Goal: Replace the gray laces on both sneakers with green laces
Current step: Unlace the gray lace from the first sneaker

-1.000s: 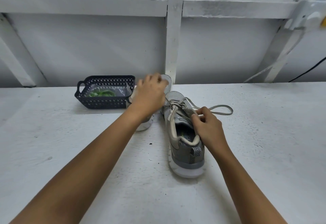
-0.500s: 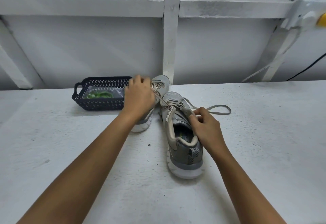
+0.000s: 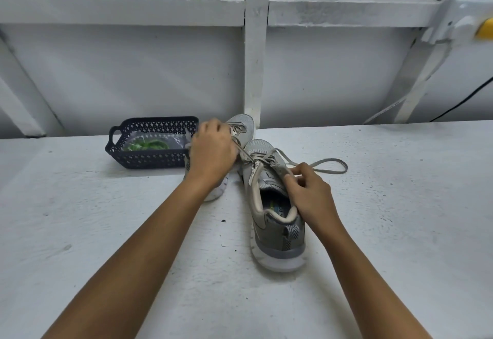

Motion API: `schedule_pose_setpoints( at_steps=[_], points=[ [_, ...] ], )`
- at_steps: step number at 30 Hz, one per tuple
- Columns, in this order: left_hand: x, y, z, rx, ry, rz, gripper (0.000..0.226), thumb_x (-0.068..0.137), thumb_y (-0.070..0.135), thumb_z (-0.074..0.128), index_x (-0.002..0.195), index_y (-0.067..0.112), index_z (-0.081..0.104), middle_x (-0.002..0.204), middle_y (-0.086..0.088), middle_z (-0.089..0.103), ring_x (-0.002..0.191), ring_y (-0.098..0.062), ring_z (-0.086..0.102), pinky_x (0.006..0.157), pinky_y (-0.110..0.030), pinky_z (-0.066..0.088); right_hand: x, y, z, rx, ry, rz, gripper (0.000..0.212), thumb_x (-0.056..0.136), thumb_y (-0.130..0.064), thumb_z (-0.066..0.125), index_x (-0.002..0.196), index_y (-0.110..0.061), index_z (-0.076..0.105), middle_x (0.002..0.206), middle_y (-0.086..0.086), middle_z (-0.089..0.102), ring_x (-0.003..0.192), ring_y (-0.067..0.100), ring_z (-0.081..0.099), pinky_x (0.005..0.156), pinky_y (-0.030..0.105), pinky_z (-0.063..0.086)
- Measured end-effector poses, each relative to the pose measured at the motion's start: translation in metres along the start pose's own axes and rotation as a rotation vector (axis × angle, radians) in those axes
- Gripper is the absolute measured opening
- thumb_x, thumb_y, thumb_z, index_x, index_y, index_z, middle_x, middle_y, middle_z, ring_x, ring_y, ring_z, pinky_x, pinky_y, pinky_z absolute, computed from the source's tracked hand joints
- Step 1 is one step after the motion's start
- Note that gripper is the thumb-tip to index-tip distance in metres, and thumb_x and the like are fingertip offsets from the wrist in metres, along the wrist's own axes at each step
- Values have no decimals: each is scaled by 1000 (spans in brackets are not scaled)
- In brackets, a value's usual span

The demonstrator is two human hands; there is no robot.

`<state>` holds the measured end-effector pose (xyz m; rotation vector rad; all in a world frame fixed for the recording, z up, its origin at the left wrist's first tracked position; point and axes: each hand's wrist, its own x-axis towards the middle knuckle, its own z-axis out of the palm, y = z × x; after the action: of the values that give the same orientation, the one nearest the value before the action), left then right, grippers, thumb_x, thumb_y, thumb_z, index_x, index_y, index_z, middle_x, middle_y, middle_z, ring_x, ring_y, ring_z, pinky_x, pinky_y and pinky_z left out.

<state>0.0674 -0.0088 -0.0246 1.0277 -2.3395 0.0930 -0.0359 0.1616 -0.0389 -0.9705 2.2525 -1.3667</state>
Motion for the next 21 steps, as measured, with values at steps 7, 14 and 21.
schedule_pose_setpoints(
  at_steps=[7,14,21],
  points=[
    [-8,-5,-13,47,-68,-203,38,90,19,44,125,2,48,133,-20,45,126,-34,36,103,-45,29,9,-2,-6,5,-70,7,28,93,-40,48,87,-15,59,84,-1,64,77,14,58,66,26,43],
    [-46,37,-15,-452,-53,-13,41,92,28,42,120,3,58,120,-13,53,116,-28,48,102,-35,35,65,1,-3,-24,-171,-132,21,93,-14,50,99,-25,67,78,1,65,71,17,57,62,26,47],
    [-64,51,-2,-621,-282,-156,49,93,26,52,139,18,40,137,-3,41,131,-16,35,101,-18,22,113,5,19,-430,-299,-318,23,90,-17,59,111,-18,68,97,12,51,105,23,49,77,21,32]
  ],
)
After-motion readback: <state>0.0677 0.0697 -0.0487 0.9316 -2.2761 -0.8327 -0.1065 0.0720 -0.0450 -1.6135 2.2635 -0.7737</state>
